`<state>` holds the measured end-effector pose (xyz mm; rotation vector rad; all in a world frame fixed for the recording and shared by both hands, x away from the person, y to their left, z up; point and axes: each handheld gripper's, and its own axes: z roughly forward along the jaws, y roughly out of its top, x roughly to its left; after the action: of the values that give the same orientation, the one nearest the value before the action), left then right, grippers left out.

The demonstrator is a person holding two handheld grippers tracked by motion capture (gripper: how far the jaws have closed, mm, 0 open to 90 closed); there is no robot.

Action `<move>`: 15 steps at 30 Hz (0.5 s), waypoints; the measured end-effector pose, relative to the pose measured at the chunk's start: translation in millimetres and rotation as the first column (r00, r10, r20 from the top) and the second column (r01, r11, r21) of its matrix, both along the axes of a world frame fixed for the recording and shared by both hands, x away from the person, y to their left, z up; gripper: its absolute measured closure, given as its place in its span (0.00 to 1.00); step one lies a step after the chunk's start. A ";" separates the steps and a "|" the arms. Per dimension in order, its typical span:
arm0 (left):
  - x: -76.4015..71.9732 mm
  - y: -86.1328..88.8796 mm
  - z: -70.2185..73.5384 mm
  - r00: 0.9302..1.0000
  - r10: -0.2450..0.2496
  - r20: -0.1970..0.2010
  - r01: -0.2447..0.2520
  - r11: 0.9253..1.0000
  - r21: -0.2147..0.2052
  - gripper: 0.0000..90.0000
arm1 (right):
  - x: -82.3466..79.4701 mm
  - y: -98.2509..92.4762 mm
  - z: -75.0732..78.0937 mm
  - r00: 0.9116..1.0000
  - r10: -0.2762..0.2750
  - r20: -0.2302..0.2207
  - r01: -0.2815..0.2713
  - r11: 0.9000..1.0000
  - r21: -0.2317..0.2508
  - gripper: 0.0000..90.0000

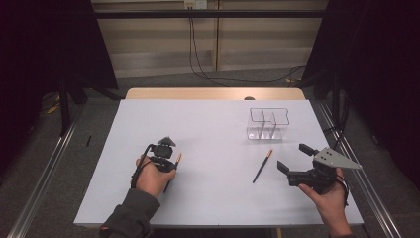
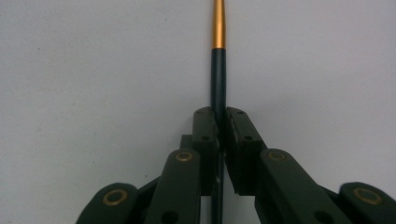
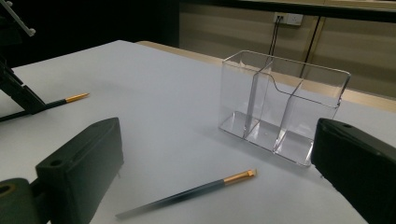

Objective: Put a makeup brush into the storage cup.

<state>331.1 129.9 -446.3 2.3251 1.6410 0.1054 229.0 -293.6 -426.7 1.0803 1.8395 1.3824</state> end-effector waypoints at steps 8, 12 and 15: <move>-0.1 -1.0 0.4 1.000 -0.002 0.006 0.002 1.000 0.004 0.92 | -0.5 -0.8 -0.3 1.000 0.000 0.000 0.000 1.000 -0.002 0.02; -1.3 0.0 1.4 1.000 -0.010 0.005 0.010 1.000 0.000 0.91 | -0.4 -1.7 -0.2 1.000 0.000 0.000 0.000 1.000 0.003 0.02; -2.2 0.5 2.2 1.000 -0.023 -0.005 0.023 1.000 0.013 0.90 | -0.4 -1.8 -0.6 1.000 -0.001 -0.004 0.001 1.000 0.000 0.02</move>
<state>328.9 130.4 -444.1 2.3549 1.6203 0.1069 228.6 -295.4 -427.3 1.0847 1.8409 1.3809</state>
